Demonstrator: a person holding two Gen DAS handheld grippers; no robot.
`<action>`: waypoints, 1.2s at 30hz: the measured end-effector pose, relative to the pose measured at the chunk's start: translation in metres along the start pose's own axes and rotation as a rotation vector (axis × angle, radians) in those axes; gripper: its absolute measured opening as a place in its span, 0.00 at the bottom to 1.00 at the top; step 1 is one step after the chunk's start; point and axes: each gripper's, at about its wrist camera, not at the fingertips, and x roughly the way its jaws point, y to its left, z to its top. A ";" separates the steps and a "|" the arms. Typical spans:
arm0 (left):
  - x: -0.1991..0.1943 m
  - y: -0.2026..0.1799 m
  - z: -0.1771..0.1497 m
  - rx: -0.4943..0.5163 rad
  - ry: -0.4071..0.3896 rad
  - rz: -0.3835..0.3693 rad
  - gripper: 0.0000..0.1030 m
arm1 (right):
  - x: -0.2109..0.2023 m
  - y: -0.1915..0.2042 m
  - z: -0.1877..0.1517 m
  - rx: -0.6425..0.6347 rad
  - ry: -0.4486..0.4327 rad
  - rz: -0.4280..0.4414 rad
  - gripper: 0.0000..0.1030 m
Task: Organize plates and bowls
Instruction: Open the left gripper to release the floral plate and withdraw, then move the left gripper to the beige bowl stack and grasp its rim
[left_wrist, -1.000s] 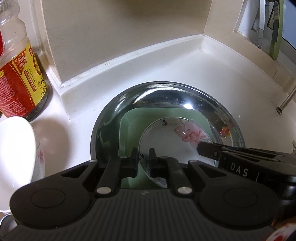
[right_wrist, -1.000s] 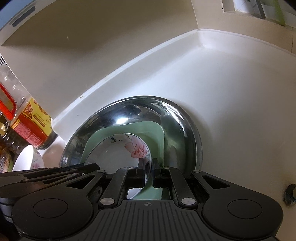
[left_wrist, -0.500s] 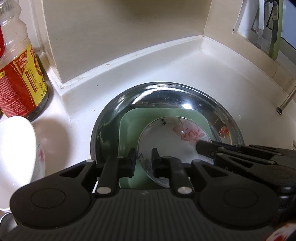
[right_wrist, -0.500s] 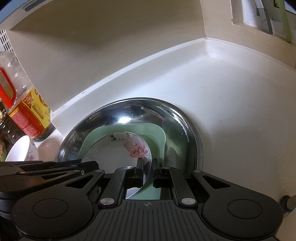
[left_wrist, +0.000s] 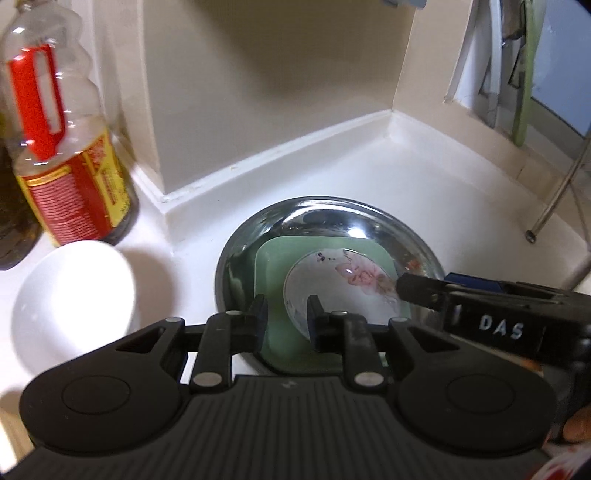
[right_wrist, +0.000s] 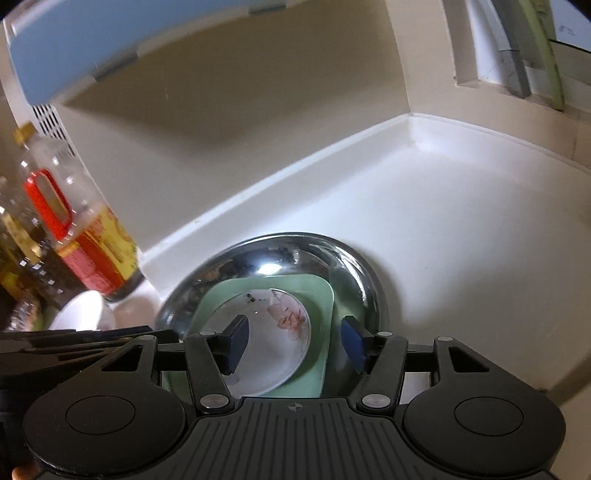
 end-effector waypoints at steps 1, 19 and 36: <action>-0.007 0.000 -0.002 -0.002 -0.004 -0.004 0.22 | -0.007 -0.002 -0.002 0.010 -0.003 0.007 0.58; -0.124 0.002 -0.085 -0.041 -0.006 -0.036 0.24 | -0.112 -0.003 -0.060 0.068 0.018 0.053 0.65; -0.175 0.065 -0.143 -0.052 0.042 -0.064 0.24 | -0.142 0.056 -0.116 0.116 0.046 0.071 0.66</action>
